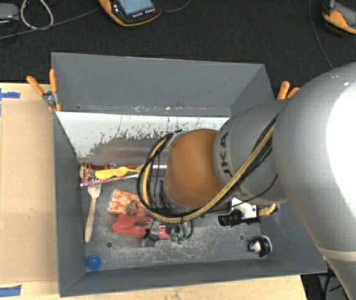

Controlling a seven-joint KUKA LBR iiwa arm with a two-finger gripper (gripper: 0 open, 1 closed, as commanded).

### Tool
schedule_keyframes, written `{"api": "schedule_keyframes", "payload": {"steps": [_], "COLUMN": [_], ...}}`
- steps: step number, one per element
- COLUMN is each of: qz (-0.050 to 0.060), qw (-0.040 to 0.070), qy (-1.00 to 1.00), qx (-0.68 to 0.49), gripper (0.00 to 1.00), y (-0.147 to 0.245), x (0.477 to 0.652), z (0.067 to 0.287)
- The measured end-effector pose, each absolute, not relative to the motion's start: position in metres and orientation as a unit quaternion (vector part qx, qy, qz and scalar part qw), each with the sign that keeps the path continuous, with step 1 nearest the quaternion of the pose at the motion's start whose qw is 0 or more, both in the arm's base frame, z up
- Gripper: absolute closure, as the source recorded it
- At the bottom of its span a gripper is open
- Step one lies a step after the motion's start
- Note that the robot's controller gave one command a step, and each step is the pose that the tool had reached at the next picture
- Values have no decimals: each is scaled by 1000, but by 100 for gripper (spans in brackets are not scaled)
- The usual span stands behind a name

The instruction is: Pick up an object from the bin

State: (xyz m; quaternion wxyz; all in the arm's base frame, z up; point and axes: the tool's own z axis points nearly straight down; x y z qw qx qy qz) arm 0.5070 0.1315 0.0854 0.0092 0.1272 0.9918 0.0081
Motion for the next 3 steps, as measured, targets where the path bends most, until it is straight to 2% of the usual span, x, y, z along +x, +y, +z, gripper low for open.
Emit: {"api": "schedule_keyframes", "payload": {"steps": [1, 3], "qz": [8, 7], "qw": [9, 5], "qy": [992, 991], "qx": [128, 130], "gripper": [100, 100], "y": [131, 149], "x": [507, 513], "z": [85, 208]}}
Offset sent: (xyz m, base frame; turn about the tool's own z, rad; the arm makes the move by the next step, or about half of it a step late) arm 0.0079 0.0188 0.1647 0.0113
